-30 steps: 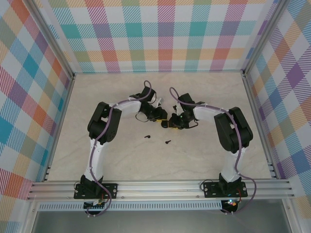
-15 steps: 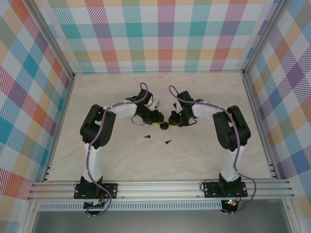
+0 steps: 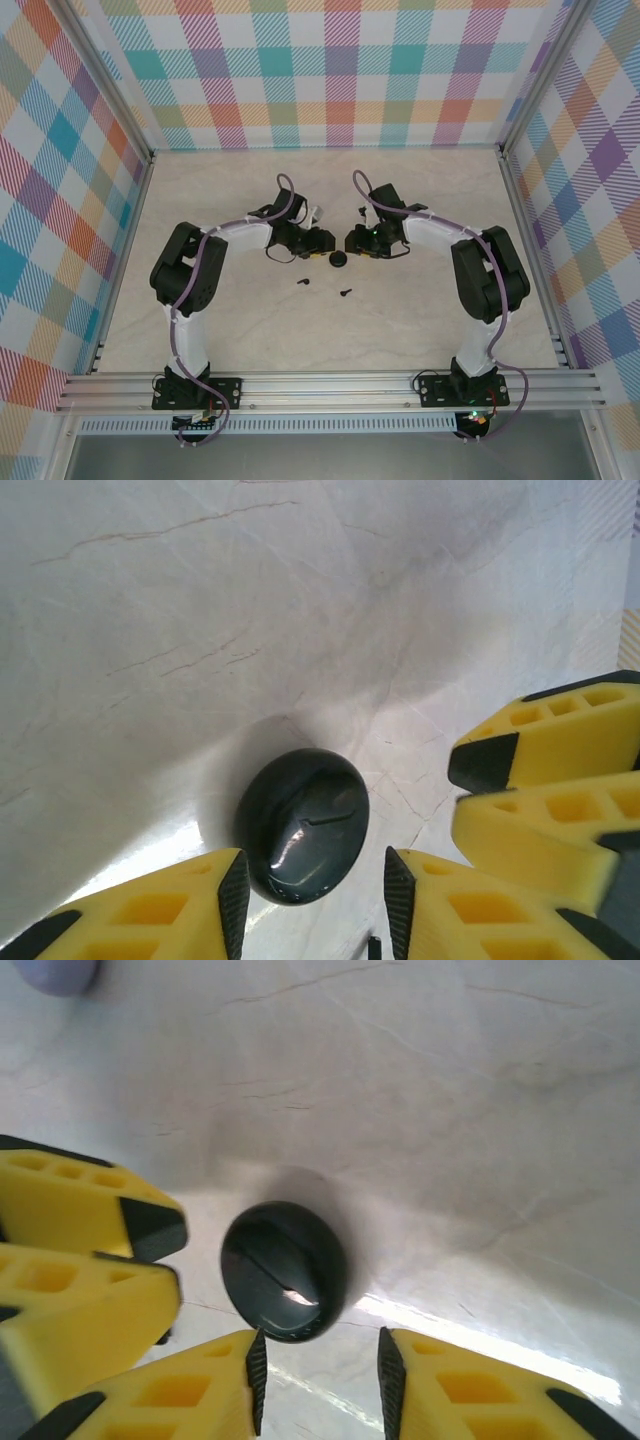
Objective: Insert wireless bluetooth earbuds into charging case
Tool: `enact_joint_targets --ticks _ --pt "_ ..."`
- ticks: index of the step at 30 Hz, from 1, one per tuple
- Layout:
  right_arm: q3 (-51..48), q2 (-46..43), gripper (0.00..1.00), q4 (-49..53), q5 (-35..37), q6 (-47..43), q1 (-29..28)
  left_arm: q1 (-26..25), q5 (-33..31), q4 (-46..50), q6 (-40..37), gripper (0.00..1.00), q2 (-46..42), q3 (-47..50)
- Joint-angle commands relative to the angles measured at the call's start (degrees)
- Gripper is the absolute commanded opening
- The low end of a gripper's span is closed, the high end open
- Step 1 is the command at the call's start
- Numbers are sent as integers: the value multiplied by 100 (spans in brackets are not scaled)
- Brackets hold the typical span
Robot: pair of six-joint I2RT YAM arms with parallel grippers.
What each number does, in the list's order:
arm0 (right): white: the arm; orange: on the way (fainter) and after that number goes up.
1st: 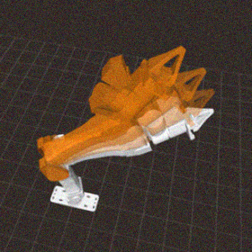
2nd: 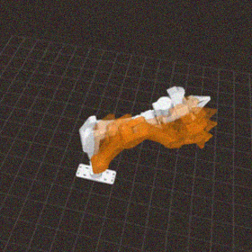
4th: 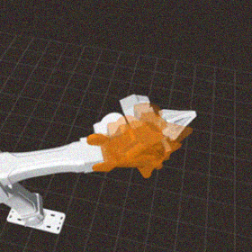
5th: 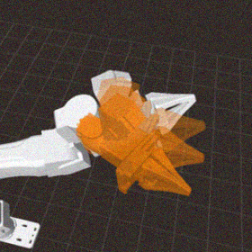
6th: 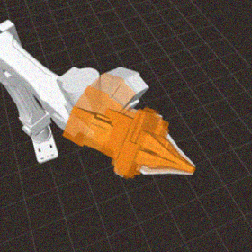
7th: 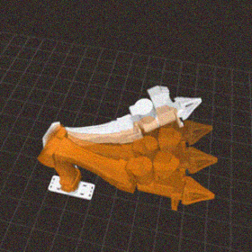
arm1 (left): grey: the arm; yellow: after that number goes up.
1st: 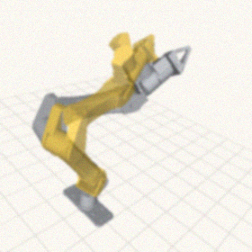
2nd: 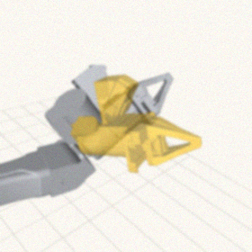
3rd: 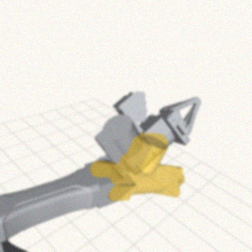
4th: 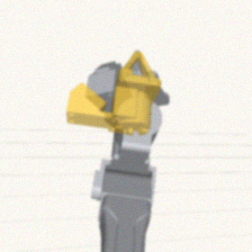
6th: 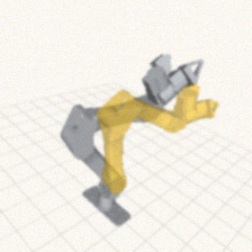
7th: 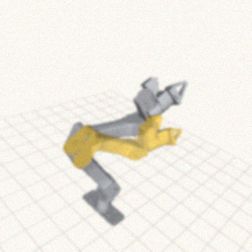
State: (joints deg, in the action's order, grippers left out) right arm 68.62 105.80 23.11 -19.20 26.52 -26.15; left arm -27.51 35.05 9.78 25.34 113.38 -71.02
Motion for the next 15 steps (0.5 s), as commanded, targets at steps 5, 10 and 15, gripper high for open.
enact_joint_targets --ticks 5,10,15 --pt "-16 158 41 -285 -515 334 -30 156 156 -425 196 43 -64 221" --pt "2 291 42 -285 -569 433 -30 163 286 -537 197 44 45 234" --pt "-24 361 34 -300 -610 435 -30 153 406 -581 216 44 145 212"
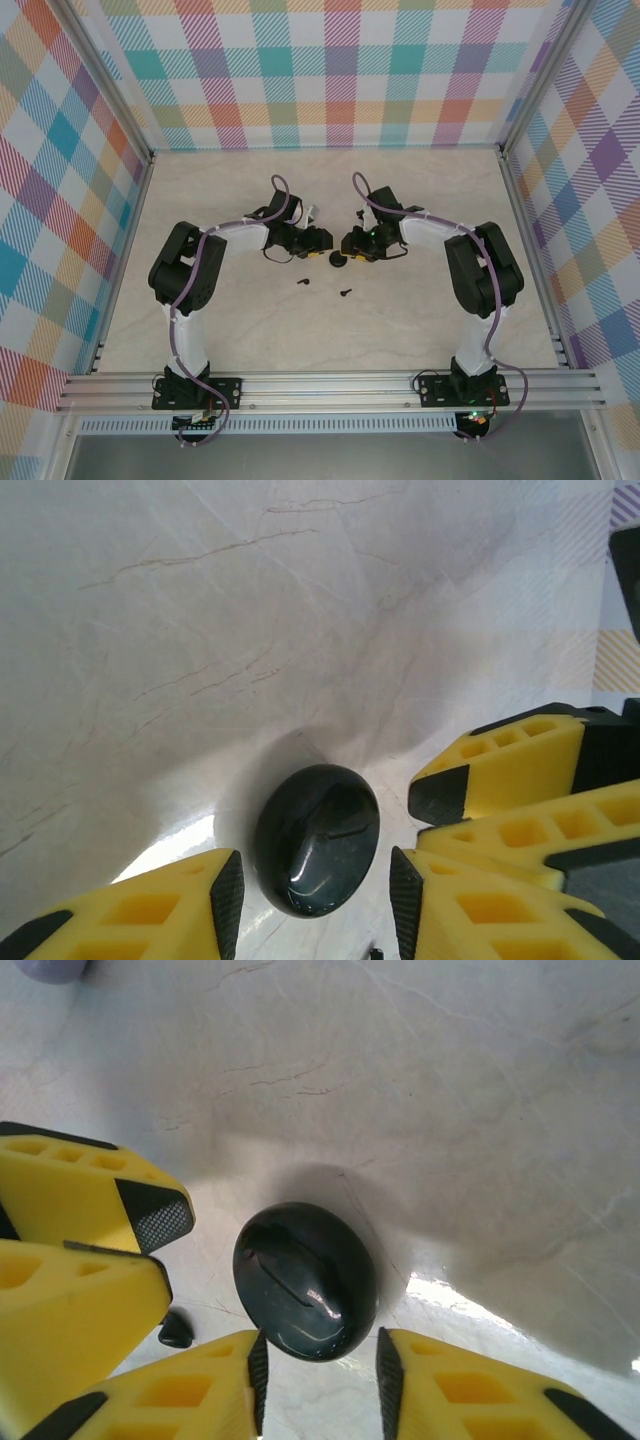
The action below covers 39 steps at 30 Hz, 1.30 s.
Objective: Insert wireless bluetooth earbuds into charging case
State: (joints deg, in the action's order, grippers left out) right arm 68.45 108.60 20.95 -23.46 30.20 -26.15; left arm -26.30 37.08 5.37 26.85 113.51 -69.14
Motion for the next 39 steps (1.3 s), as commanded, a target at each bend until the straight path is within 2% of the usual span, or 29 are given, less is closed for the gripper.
enact_joint_targets --ticks 1,24,39 --pt "-11 91 32 -89 -189 73 -30 36 206 -148 72 44 152 33" --pt "29 416 20 -107 -220 127 -37 -59 465 6 -23 41 459 -36" --pt "8 522 19 -170 -206 153 -30 -191 863 -363 301 40 408 85"
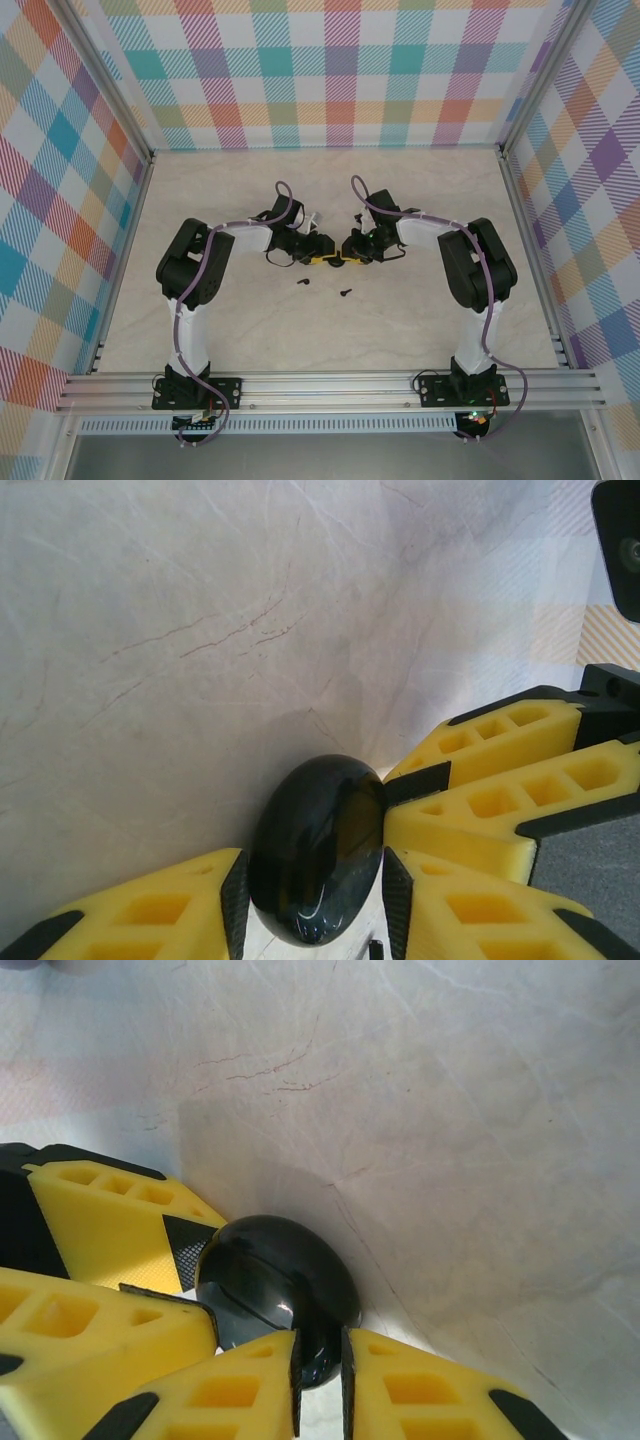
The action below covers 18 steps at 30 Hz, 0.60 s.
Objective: Insert wireless bluetooth earbuds into charging case
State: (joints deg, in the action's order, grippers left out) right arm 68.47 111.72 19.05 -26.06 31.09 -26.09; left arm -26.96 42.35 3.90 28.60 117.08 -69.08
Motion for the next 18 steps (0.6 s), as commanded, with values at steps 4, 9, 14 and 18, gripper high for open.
enact_joint_targets --ticks 4,9,14,18 --pt "-19 210 19 -38 37 77 -37 -128 491 -526 370 37 106 140" --pt "-53 168 19 -65 42 75 -36 -143 509 -669 478 36 96 193" --pt "-62 157 19 -90 54 86 -41 -152 512 -645 483 35 87 197" --pt "-94 96 19 -126 74 101 -38 -152 475 -590 449 30 91 187"
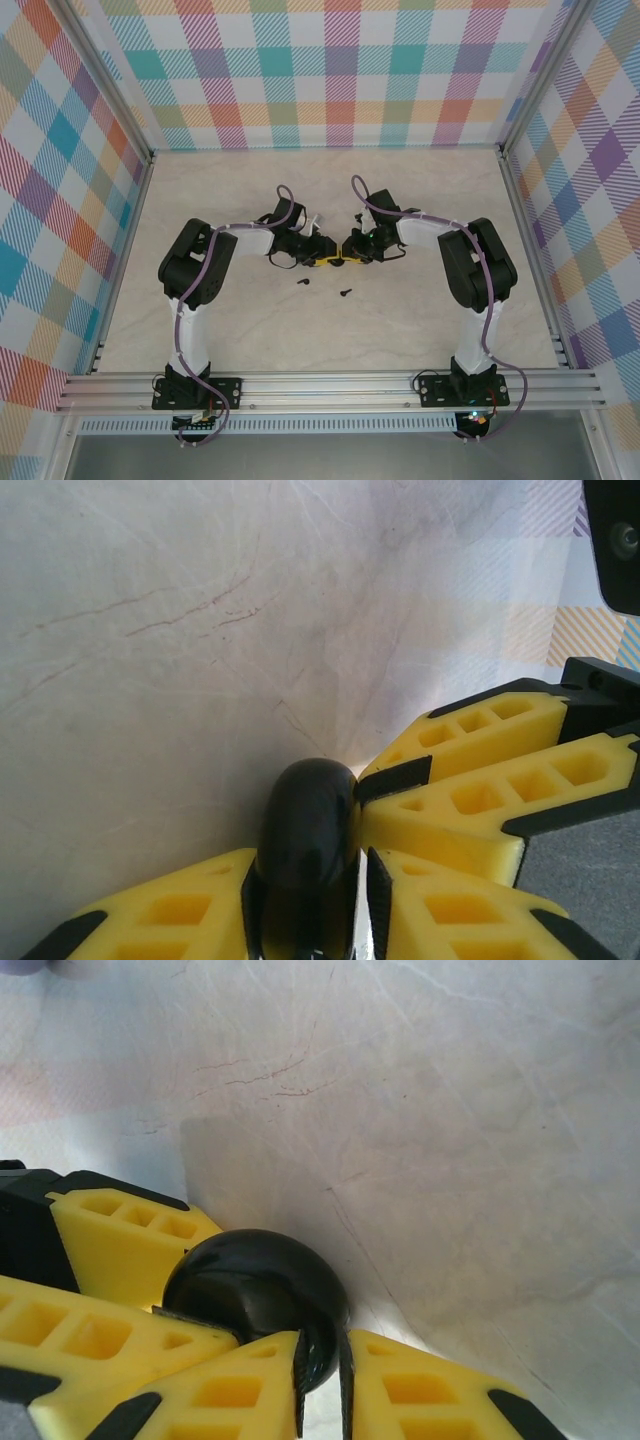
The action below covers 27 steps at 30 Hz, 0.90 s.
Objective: Insert wireless bluetooth earbuds into charging case
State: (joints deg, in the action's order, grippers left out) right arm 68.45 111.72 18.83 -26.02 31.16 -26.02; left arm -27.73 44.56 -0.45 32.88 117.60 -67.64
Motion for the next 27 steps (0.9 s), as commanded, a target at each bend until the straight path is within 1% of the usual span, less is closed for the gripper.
enact_joint_targets --ticks 1,3,4,7,11,15,16,18,20,22,24,27 --pt "-127 48 19 -124 92 98 -43 -75 240 -142 14 28 38 41" --pt "-176 -62 19 -143 151 86 -44 -75 168 -125 -13 22 1 65" --pt "-206 -157 20 -140 203 83 -39 -75 110 -112 -33 21 -51 79" --pt "-366 -526 23 -223 255 27 6 -31 -21 -132 -122 19 -248 145" --pt "-636 -1183 30 -345 180 -207 177 127 -37 -321 -233 19 -655 306" --pt "-827 -1814 36 -529 -88 -590 355 282 108 -467 -524 18 -1134 395" --pt "-878 -1982 36 -607 -124 -692 402 311 131 -521 -608 19 -1270 424" --pt "-1005 -2201 36 -878 -223 -770 480 351 155 -595 -771 18 -1534 453" --pt "-1185 -2480 40 -1266 -431 -923 537 380 176 -520 -1023 19 -1806 421" --pt "-1260 -2731 41 -1432 -592 -1210 537 400 169 -474 -1242 19 -2065 400" --pt "-1212 -2907 45 -1330 -696 -1446 550 402 212 -548 -1411 20 -2312 431" --pt "-938 -3001 49 -882 -1316 -1767 563 400 332 -702 -1592 20 -2640 474"
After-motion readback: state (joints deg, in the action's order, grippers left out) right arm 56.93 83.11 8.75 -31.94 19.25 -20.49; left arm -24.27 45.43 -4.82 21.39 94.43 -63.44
